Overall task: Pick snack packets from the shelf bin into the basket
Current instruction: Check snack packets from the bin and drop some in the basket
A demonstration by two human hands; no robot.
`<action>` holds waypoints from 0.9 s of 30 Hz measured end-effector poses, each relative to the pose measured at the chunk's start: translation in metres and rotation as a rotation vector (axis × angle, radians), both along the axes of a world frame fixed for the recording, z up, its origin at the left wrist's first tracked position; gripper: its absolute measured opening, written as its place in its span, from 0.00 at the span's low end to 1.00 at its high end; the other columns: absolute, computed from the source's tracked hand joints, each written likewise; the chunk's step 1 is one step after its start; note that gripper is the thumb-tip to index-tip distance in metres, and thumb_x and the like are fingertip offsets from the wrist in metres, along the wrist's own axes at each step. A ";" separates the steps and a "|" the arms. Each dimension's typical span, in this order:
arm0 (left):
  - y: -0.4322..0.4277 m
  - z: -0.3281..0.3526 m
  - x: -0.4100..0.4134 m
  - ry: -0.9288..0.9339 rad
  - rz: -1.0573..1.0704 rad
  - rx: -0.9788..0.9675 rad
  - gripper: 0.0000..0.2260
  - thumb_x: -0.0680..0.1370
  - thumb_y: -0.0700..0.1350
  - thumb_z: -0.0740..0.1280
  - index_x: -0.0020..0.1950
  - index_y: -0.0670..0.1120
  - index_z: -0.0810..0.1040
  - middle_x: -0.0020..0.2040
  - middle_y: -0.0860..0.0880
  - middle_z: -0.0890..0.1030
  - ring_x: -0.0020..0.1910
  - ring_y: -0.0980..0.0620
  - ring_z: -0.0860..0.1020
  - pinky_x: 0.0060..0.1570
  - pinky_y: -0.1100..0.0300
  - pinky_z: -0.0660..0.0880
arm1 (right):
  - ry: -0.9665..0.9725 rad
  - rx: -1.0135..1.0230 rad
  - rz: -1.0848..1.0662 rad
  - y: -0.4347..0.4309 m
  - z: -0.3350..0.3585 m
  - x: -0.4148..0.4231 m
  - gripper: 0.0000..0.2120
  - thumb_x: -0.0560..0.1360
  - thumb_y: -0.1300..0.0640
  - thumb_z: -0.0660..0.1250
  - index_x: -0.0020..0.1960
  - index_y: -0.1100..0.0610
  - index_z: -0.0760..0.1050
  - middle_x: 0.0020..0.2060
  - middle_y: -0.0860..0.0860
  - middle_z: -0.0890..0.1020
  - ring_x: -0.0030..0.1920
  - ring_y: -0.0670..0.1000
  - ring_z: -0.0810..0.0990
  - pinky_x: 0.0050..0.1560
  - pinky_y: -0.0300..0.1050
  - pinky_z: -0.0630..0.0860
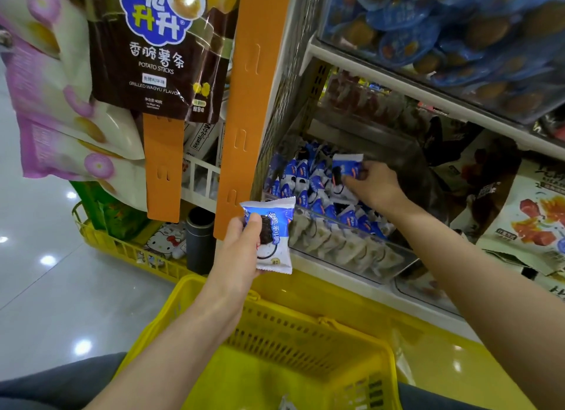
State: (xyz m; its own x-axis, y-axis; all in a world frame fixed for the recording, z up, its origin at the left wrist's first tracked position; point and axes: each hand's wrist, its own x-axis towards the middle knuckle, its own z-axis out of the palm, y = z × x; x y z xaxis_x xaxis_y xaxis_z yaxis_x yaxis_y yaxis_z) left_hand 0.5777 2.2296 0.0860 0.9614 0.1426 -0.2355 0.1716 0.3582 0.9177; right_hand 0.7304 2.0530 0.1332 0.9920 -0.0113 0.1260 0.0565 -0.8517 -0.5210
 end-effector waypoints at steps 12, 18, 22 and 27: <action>-0.005 -0.002 0.007 0.002 -0.030 0.001 0.10 0.81 0.52 0.53 0.54 0.50 0.70 0.42 0.51 0.80 0.42 0.56 0.78 0.50 0.57 0.75 | 0.439 -0.513 0.139 0.008 0.010 0.016 0.14 0.76 0.50 0.65 0.45 0.62 0.75 0.35 0.54 0.77 0.35 0.50 0.75 0.37 0.42 0.72; -0.008 -0.002 0.011 0.002 -0.022 0.000 0.10 0.81 0.53 0.53 0.53 0.52 0.71 0.43 0.51 0.81 0.42 0.56 0.79 0.50 0.58 0.75 | 0.241 -0.216 0.076 0.016 -0.012 0.028 0.19 0.75 0.50 0.67 0.30 0.58 0.66 0.26 0.53 0.66 0.28 0.49 0.64 0.33 0.43 0.63; -0.009 -0.003 0.014 -0.003 -0.020 -0.002 0.09 0.81 0.52 0.53 0.51 0.52 0.71 0.40 0.53 0.81 0.40 0.58 0.79 0.51 0.58 0.75 | 0.222 -0.167 0.057 0.023 -0.014 0.034 0.16 0.74 0.49 0.67 0.38 0.61 0.73 0.29 0.55 0.70 0.30 0.50 0.69 0.35 0.42 0.66; -0.013 -0.006 0.017 0.019 -0.015 0.009 0.09 0.81 0.52 0.53 0.47 0.53 0.71 0.40 0.53 0.80 0.39 0.58 0.79 0.49 0.59 0.75 | 0.361 -0.151 0.077 0.021 -0.013 0.037 0.18 0.75 0.48 0.65 0.49 0.65 0.75 0.36 0.59 0.80 0.37 0.53 0.80 0.43 0.44 0.77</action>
State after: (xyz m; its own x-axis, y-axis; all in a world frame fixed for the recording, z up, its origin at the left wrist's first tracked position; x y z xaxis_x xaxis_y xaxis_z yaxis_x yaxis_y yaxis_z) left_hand 0.5948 2.2167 0.0798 0.9589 0.1302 -0.2522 0.1943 0.3468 0.9176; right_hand 0.7678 2.0736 0.1202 0.9701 0.0569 -0.2360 -0.0404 -0.9208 -0.3880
